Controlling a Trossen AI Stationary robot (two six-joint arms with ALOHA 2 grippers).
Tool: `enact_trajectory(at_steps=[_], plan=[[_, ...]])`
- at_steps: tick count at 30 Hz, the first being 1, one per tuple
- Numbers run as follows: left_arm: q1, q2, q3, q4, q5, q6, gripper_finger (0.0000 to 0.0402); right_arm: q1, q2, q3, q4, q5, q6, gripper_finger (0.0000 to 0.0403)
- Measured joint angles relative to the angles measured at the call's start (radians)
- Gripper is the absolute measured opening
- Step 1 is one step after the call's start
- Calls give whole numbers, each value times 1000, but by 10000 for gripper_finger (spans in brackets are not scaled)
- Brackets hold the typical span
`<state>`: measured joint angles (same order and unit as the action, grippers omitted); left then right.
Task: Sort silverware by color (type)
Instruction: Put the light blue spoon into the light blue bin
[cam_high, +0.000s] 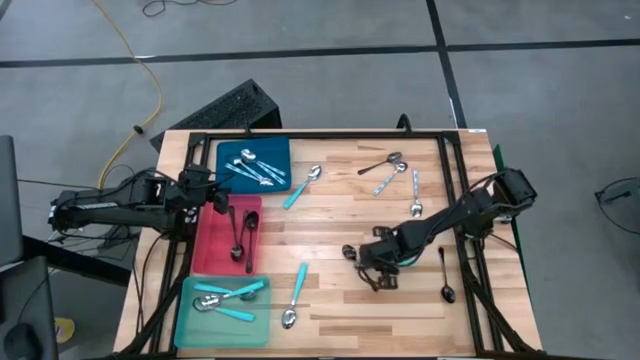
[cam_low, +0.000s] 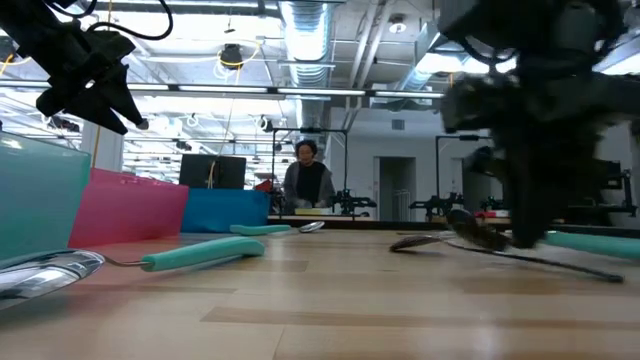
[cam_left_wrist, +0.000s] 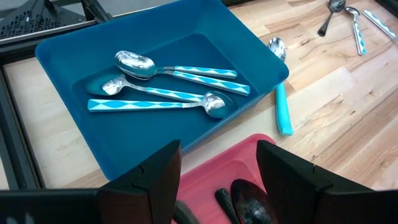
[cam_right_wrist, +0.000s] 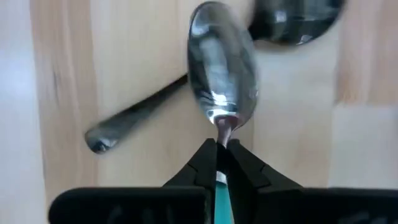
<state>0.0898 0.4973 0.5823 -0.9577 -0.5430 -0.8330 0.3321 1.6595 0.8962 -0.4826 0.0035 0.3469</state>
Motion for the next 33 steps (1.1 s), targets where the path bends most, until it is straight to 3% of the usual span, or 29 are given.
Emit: enact_trajectory(at_steps=[8, 18, 33], plan=[[0, 0, 0, 0, 0, 0, 195, -60, -1, -1, 250, 60, 75, 16], [0, 0, 0, 0, 4, 0, 195, -119, -2, 0, 447, 59, 98, 16], [0, 0, 0, 0, 5, 3, 195, -158, -2, 0, 910, 52, 110, 16]])
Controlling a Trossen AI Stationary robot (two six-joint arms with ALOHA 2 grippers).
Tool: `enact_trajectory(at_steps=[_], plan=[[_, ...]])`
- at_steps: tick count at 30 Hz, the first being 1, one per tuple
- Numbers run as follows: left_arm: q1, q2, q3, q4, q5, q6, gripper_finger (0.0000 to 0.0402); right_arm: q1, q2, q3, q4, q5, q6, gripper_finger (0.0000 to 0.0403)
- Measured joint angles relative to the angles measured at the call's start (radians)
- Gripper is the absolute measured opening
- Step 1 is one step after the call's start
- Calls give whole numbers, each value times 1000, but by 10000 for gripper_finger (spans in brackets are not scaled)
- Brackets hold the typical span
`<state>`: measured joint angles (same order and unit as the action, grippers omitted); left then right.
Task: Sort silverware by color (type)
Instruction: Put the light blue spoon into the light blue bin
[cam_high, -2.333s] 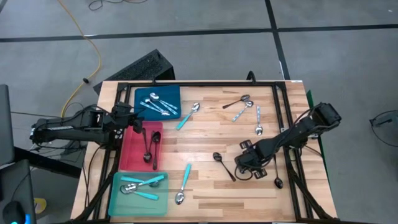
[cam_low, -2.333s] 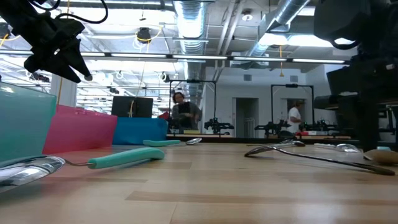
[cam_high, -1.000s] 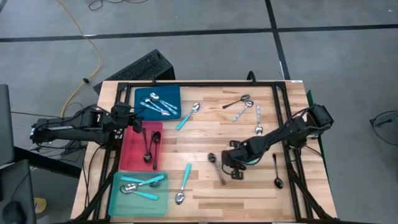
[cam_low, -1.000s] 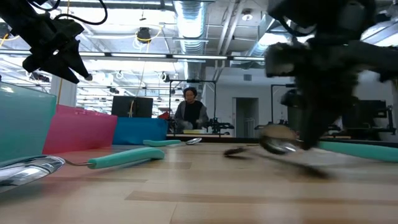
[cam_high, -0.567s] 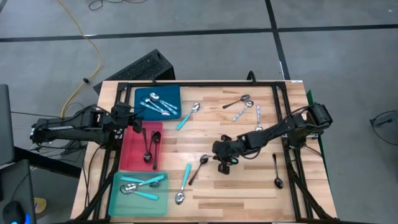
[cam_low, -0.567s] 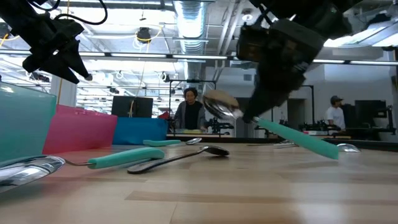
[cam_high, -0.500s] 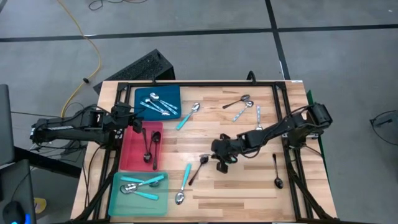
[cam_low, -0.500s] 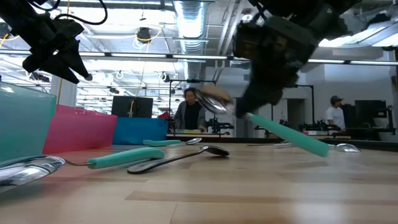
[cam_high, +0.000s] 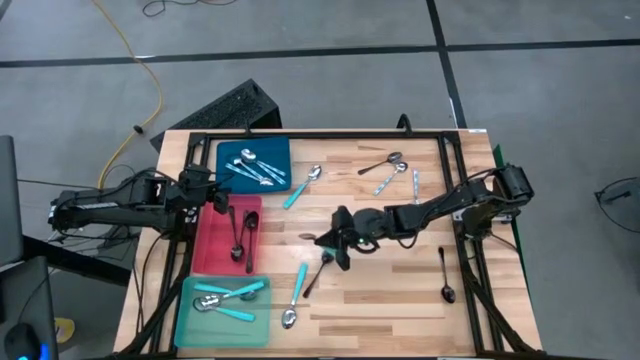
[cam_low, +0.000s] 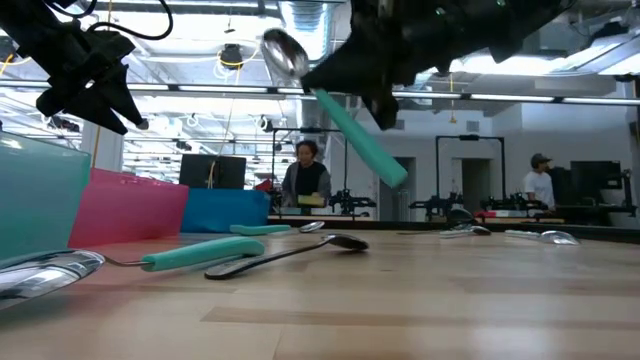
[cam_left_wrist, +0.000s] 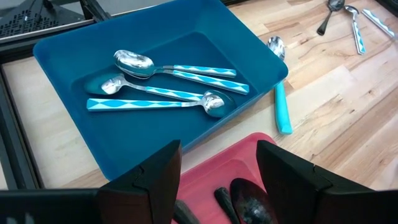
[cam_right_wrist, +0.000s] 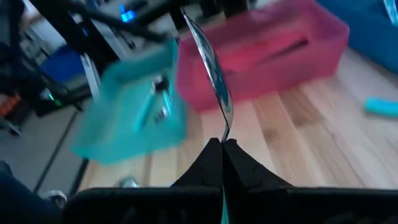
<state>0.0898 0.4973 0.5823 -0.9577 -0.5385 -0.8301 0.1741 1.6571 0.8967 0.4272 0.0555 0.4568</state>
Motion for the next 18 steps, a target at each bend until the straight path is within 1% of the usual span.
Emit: enact_trajectory(at_steps=[7, 11, 18], plan=[[0, 0, 0, 0, 0, 21, 195, 3, 1, 0, 160, -16, 66, 17], [0, 0, 0, 0, 0, 29, 195, 3, 1, 0, 259, -22, 71, 22], [0, 0, 0, 0, 3, 29, 195, 3, 1, 0, 325, -6, 69, 16]])
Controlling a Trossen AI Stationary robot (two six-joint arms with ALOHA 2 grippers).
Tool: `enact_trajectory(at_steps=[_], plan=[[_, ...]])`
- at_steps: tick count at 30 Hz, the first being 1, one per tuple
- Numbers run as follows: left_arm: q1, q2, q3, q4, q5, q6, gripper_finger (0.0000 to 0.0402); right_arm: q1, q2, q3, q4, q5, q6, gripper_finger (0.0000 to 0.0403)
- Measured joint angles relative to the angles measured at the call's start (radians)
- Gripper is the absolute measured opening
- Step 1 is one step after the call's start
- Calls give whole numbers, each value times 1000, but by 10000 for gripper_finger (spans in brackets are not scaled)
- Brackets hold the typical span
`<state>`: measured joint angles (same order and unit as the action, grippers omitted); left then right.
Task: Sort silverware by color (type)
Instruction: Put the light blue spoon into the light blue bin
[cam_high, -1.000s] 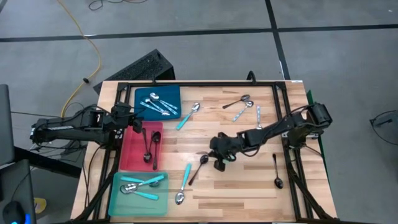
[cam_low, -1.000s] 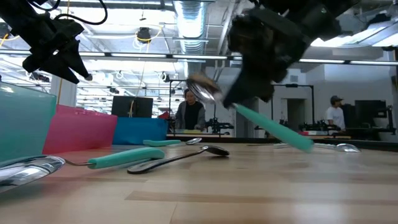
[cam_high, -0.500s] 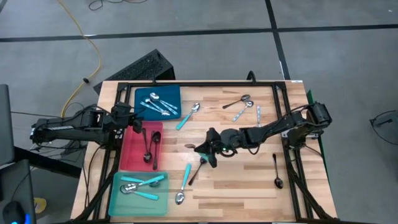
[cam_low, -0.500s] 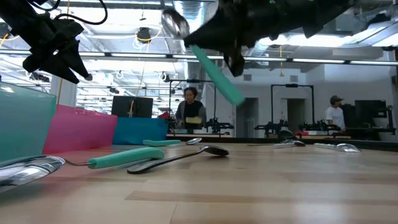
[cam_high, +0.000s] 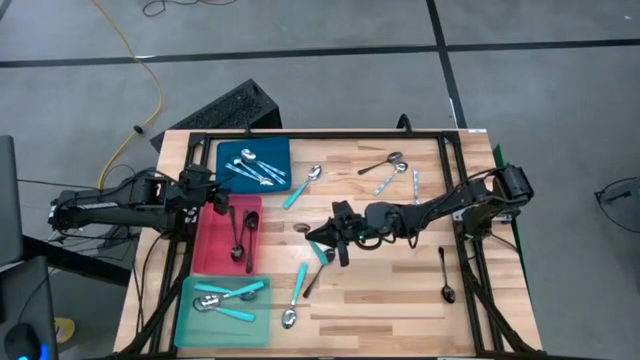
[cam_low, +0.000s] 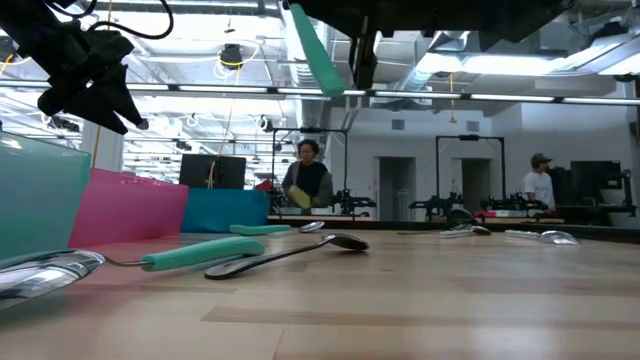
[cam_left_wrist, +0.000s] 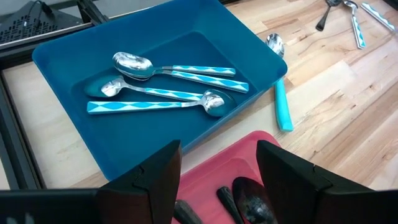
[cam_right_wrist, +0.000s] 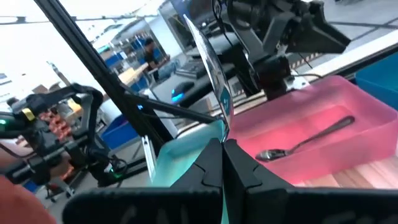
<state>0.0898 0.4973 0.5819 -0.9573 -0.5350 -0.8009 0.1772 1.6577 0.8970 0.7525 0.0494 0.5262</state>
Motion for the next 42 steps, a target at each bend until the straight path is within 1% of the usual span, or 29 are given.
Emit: enact_trajectory(at_steps=[4, 6, 9, 12, 14, 19, 25, 30, 34, 38, 42], plan=[[0, 0, 0, 0, 0, 0, 195, 3, 0, 0, 7, 21, 0, 16], [0, 0, 0, 0, 0, 0, 195, 9, 16, 3, 48, 39, -1, 16], [0, 0, 0, 0, 1, 0, 195, 21, 74, 34, 108, 50, -2, 16], [0, 0, 0, 1, 3, 0, 195, 35, 173, 129, 123, 49, -3, 16], [0, 0, 0, 1, 4, -1, 195, 42, 233, 195, 111, 18, -3, 16], [0, 0, 0, 2, 18, -1, 195, 44, 386, 383, 113, -97, 3, 16], [0, 0, 0, 2, 38, -4, 195, 43, 523, 593, 85, -208, 35, 18], [0, 0, 0, 4, 42, -4, 195, 43, 608, 741, -2, -319, 52, 18], [0, 0, 0, 4, 46, -4, 195, 43, 668, 849, -85, -385, 53, 19], [0, 0, 0, 4, 60, -4, 195, 43, 731, 935, -101, -420, 53, 19], [0, 0, 0, 3, 67, 0, 195, 39, 789, 1008, -101, -422, 49, 20]])
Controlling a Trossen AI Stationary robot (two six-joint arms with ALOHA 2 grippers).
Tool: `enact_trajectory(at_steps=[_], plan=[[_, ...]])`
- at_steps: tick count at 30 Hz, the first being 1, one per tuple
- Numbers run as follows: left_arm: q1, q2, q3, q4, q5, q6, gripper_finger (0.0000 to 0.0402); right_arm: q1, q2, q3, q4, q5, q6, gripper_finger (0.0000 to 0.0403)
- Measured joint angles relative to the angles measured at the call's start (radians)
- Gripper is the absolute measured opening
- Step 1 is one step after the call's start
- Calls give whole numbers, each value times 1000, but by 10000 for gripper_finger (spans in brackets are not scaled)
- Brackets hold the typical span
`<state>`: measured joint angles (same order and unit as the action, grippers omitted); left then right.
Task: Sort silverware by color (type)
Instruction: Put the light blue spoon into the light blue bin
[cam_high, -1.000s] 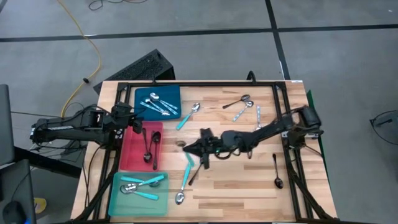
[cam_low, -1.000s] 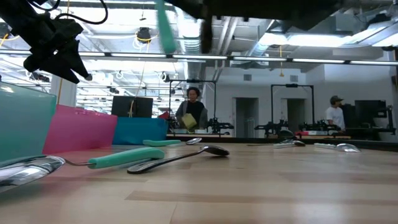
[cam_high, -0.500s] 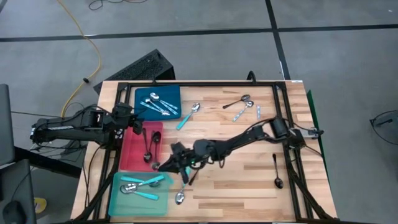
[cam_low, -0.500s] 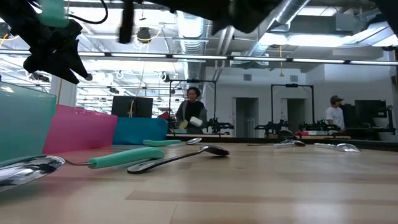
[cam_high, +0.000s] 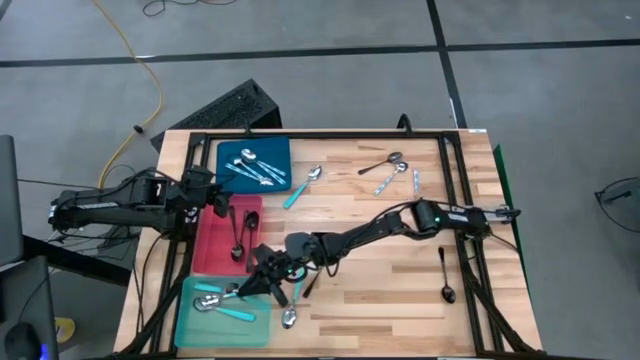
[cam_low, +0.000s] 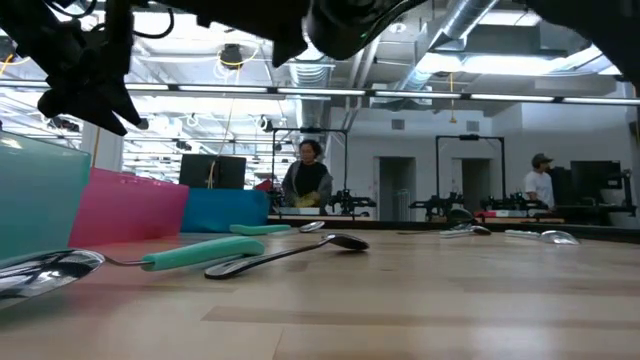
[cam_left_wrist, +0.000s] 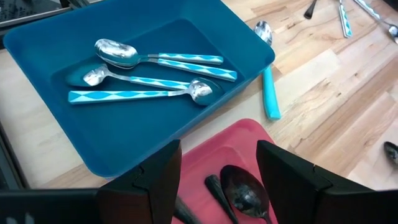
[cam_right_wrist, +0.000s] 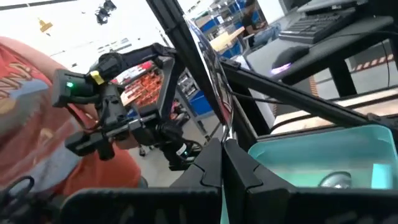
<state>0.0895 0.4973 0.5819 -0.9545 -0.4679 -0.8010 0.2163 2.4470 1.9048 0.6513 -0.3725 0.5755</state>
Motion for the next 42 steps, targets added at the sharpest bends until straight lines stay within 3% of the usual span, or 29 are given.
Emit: enact_trajectory(at_steps=[12, 21, 42], plan=[[0, 0, 0, -5, 11, 11, 195, -9, 208, 254, -9, 0, 39, 20], [0, 0, 0, -6, 11, 33, 195, -10, 228, 265, -160, -27, 9, 20], [0, 0, 0, -6, 11, 34, 195, -37, 222, 266, -254, -43, -57, 42]])
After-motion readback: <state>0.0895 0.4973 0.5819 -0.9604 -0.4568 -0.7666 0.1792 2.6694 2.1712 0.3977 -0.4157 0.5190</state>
